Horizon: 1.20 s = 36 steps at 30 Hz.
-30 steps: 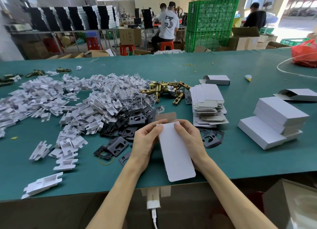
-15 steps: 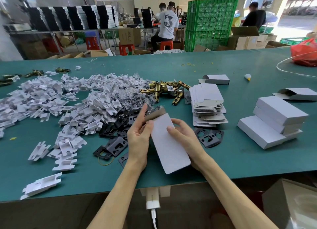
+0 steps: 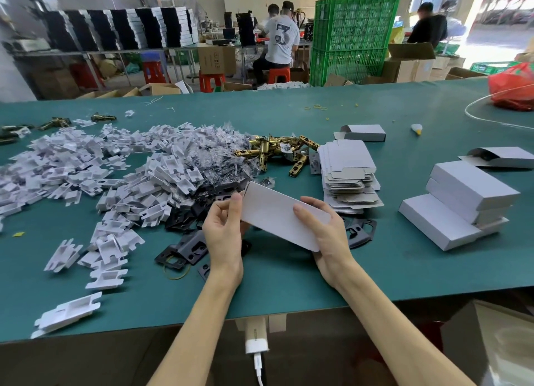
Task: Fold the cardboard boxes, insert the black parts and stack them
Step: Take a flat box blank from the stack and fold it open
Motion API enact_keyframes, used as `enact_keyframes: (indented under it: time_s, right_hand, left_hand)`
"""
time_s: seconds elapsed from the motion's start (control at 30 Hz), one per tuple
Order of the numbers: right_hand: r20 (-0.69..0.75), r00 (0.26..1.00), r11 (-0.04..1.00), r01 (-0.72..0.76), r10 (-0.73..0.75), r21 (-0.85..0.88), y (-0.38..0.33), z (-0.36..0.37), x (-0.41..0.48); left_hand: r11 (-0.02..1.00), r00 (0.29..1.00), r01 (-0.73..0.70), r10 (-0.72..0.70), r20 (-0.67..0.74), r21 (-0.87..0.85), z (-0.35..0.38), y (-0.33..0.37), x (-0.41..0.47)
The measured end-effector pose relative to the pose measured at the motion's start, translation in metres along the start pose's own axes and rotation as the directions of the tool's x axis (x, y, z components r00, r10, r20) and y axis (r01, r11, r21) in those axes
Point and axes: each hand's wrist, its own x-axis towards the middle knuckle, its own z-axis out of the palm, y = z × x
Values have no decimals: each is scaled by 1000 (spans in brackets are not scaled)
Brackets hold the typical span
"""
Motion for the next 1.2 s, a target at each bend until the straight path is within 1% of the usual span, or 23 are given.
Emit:
enact_keyframes:
  time_s: [0.13,0.27,0.37,0.47,0.73,0.9,1.07,1.2]
  right_hand:
    - [-75,997,1000,1,-1,8,1,1,0]
    - [-105,994,999,23,-19,30,-1,2,-2]
    - [-87,996,999,10,-7,40,-1,2,-3]
    - [-57,998,1000,5,-4,21,-1,3,-3]
    - [-33,999,999,19,-19,27,-2,3,-5]
    - [-34,999,999,16,-15,37,-1,3,-3]
    - [-41,999,998,-10,12,59,-1,3,-4]
    - [-57,998,996,-28,33,81,-2,3,-4]
  left_hand:
    - [1000,998,23,-23,62,-3,1,0,-1]
    - [999,994,38,-39,104,11,2,0,-3]
    - [999,998,15,-18,56,49,0,-3,-1]
    - [998,999,33,-33,-3,51,-2,-4,0]
    - [997,995,80,-79,-55,20,0,0,1]
    - [993,992,119,-120,-44,-22,1,5,-2]
    - [996,996,85,-85,-17,6,1,3,-3]
    - [996,999,14,-18,50,87,0,1,-3]
